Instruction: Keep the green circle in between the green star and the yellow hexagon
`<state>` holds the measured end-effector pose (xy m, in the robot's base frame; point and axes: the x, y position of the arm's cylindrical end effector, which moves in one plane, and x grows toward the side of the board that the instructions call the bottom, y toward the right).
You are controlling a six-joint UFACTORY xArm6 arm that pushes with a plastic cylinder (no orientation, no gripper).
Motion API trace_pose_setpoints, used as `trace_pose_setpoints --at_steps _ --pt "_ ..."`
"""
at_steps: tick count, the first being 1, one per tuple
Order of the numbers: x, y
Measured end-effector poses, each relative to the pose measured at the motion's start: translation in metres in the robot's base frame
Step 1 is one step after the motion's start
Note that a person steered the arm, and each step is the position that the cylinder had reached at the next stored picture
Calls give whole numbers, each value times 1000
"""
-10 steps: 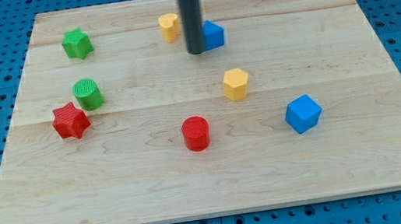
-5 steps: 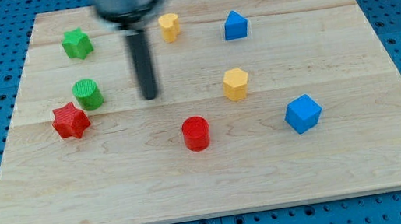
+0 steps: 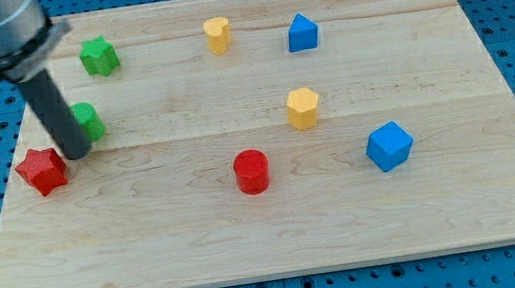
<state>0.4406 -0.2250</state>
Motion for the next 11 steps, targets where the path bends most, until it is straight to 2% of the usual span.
trace_pose_setpoints --at_steps 1,2,3,4,5,6,7,9,10,11 --pt "-25 -12" --pt "-33 19" --pt "-24 98" --pt "-29 135" --pt "-38 136" --pt "-34 88" --pt "-56 84" --pt "-58 161" --pt "-49 145" --pt "25 103"
